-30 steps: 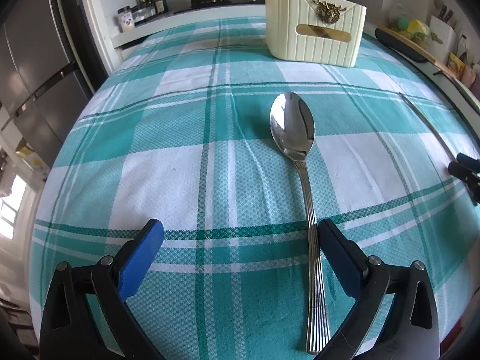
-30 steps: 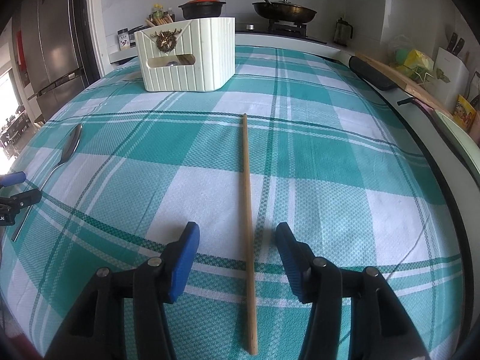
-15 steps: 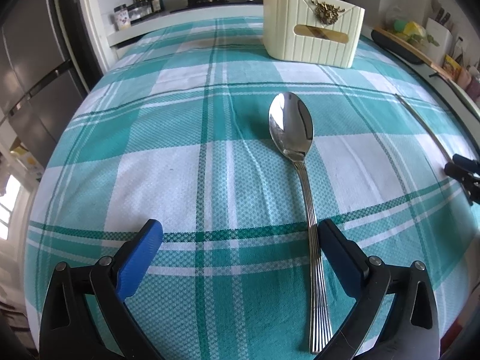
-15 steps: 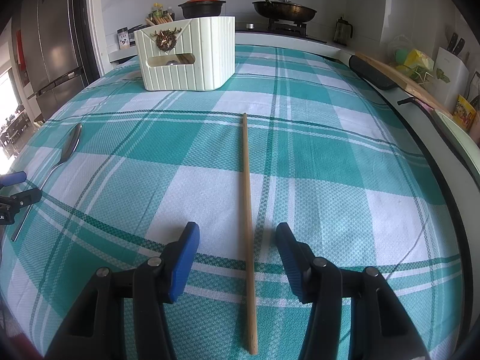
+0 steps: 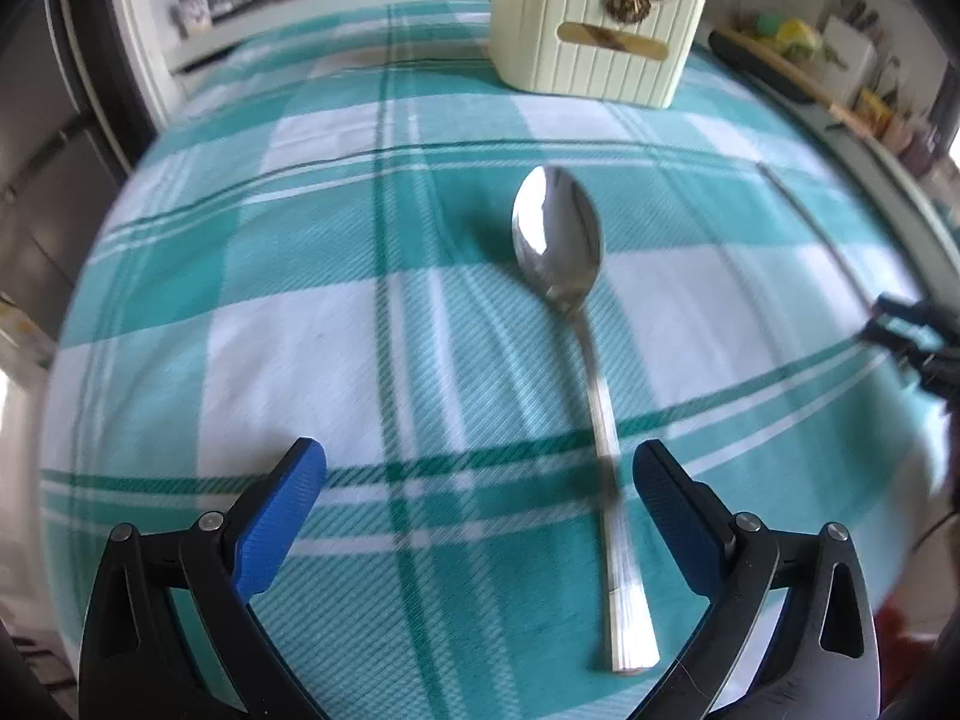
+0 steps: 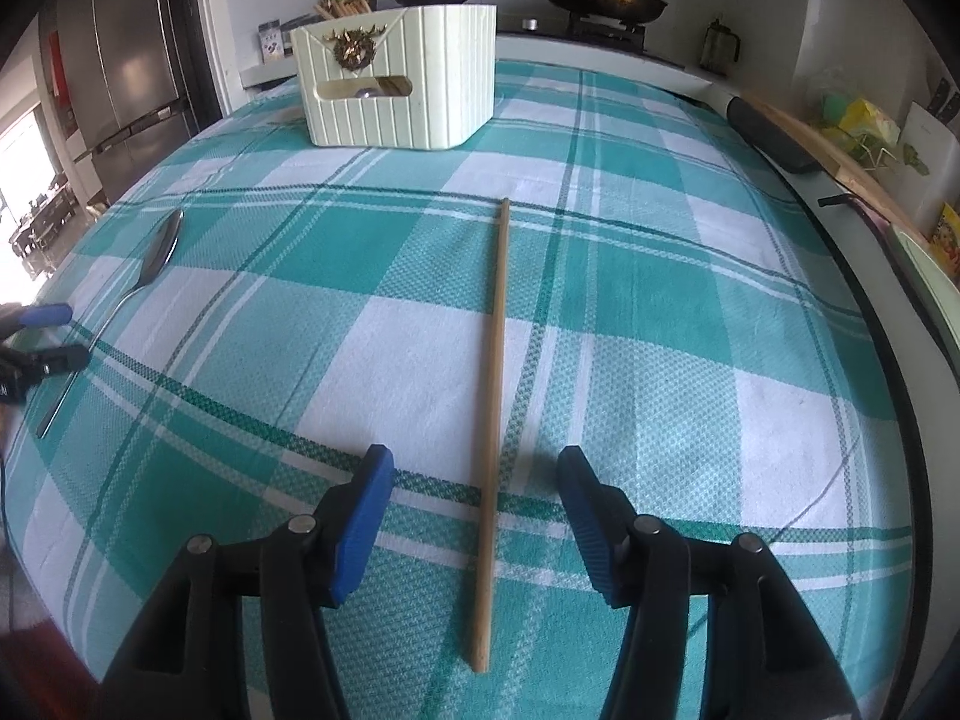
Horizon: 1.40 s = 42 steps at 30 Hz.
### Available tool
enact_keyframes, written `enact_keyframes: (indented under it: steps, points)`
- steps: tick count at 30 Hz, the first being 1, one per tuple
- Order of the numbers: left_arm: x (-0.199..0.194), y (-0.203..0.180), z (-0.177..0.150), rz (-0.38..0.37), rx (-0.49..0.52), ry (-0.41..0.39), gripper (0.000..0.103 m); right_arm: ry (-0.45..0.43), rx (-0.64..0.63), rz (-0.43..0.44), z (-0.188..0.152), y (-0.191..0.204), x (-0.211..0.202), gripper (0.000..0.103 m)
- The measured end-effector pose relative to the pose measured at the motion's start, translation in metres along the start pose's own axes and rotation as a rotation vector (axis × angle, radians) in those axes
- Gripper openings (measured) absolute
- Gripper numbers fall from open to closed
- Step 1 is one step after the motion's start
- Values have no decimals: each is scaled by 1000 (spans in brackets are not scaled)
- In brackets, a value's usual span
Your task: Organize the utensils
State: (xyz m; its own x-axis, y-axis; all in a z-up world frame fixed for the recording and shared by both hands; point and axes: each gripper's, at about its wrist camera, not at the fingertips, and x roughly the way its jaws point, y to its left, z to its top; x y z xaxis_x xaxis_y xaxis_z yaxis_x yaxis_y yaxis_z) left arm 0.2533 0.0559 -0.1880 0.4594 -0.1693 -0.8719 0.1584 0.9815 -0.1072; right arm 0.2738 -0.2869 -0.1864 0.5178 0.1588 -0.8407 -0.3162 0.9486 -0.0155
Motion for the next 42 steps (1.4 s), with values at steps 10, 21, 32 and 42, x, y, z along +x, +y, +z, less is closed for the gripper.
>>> enact_keyframes:
  steps: [10, 21, 32, 42]
  points:
    - [24, -22, 62, 16, 24, 20, 99, 92, -35, 39, 32, -2, 18, 62]
    - [50, -32, 78, 99, 50, 76, 92, 172, -29, 83, 94, -13, 58, 62]
    - [46, -38, 87, 47, 63, 39, 42, 131, 73, 54, 126, -25, 77, 6]
    - [-22, -32, 72, -27, 45, -126, 42, -109, 90, 152, 113, -17, -27, 6]
